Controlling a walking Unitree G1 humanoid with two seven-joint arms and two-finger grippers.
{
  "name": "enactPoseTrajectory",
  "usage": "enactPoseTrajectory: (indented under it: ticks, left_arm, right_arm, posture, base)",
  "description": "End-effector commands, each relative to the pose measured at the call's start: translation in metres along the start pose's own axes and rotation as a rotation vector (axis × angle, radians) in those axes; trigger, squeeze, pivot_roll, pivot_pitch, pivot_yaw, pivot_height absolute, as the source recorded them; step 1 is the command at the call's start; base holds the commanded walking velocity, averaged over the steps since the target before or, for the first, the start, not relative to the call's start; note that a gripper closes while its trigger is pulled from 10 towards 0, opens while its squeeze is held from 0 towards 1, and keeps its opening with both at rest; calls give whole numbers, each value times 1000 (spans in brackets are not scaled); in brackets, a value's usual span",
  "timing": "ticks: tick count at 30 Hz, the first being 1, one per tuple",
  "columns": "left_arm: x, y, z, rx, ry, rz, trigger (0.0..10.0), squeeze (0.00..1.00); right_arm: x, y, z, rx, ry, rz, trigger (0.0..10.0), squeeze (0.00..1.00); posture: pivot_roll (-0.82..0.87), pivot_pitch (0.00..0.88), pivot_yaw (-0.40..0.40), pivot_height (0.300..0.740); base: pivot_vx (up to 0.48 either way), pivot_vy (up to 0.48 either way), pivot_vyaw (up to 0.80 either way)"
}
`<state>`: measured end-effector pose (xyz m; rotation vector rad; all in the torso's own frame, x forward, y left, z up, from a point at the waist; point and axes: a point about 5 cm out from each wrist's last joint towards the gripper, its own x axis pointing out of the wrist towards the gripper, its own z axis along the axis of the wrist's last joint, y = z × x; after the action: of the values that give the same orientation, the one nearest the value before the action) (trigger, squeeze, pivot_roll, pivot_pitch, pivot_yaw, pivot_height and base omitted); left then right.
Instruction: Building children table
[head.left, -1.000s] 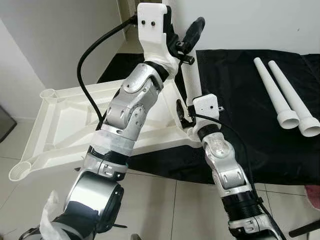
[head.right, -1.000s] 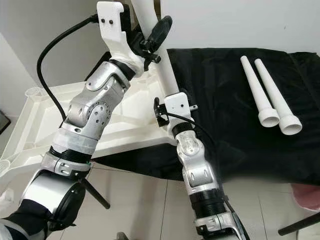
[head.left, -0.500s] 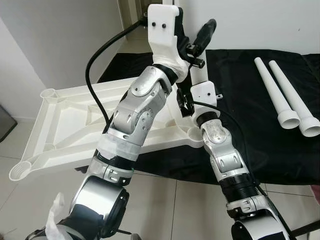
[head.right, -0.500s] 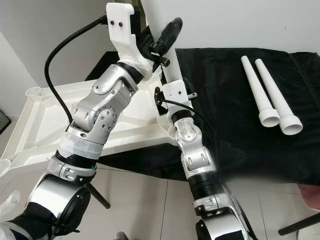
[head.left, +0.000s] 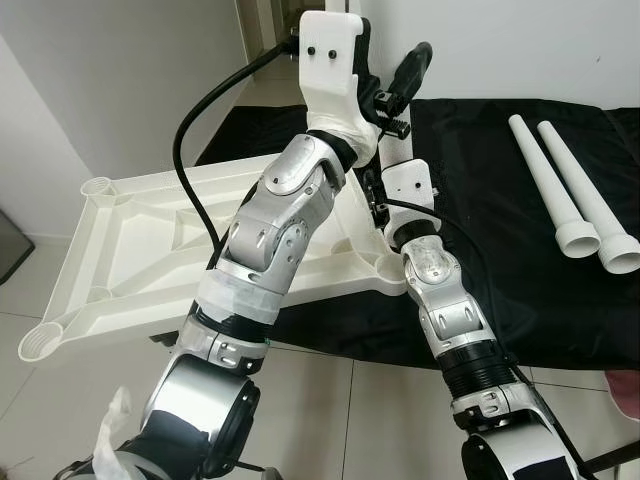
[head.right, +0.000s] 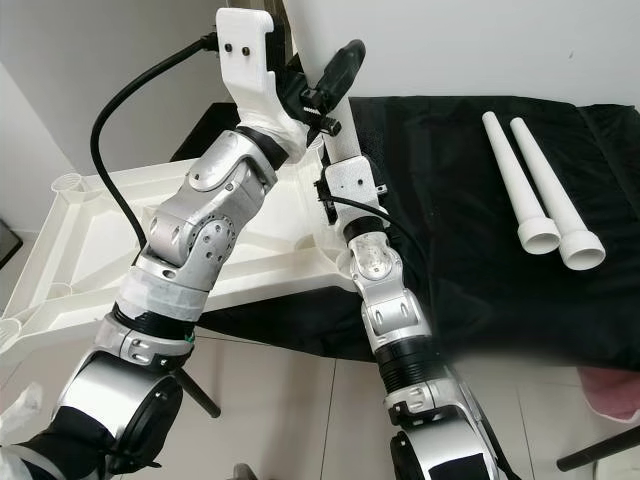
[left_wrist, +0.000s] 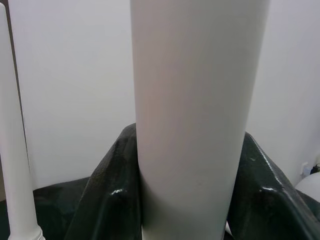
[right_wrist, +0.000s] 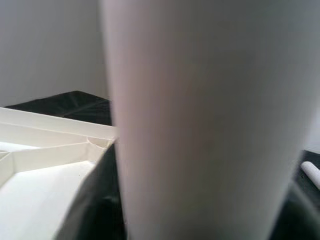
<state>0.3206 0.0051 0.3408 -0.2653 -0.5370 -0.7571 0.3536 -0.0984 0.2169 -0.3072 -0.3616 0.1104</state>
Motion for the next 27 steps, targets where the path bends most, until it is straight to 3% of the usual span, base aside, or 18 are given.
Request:
enactPoseTrajectory:
  ticks: [1, 7, 8, 10, 11, 20, 21, 27]
  left_arm:
    - [0, -5, 8, 4, -34, -27, 10000, 0]
    - [0, -9, 7, 15, -29, -43, 10000, 0]
    - [-1, -10, 7, 18, -27, -50, 10000, 0]
    - [-1, -12, 6, 12, -26, -55, 10000, 0]
    - [-2, -13, 5, -1, -25, -64, 10000, 1000]
    - [-5, -16, 4, -9, -19, -85, 10000, 1000]
    - [-5, -16, 3, -9, -16, -82, 10000, 0]
    - [-8, -12, 3, -38, -17, -50, 10000, 0]
  right_arm:
    - [0, 7, -3, 10, 19, 15, 0, 0]
    - [1, 6, -5, 23, 32, -6, 0, 0]
    - [0, 6, -5, 30, 35, -16, 10000, 0]
    - [0, 6, -6, 42, 44, -26, 10000, 0]
    - [-1, 5, -7, 60, 55, -36, 10000, 0]
    - [-4, 7, -16, 133, 108, -63, 10000, 0]
    - [-5, 8, -17, 139, 112, -60, 10000, 0]
    - [-6, 4, -19, 154, 120, -80, 10000, 0]
  posture:
    - [-86, 7, 113, 740]
    - [-86, 6, 117, 740]
    - [-86, 15, 118, 740]
    - [-84, 11, 115, 740]
    - [-82, 12, 114, 740]
    - [-77, 0, 97, 740]
    - [-77, 0, 94, 740]
    - [-73, 0, 91, 740]
  base:
    - [0, 0, 0]
    - [0, 0, 0]
    - [0, 0, 0]
    - [0, 0, 0]
    - [0, 0, 0]
    - [0, 0, 0]
    - [0, 0, 0]
    - [0, 0, 0]
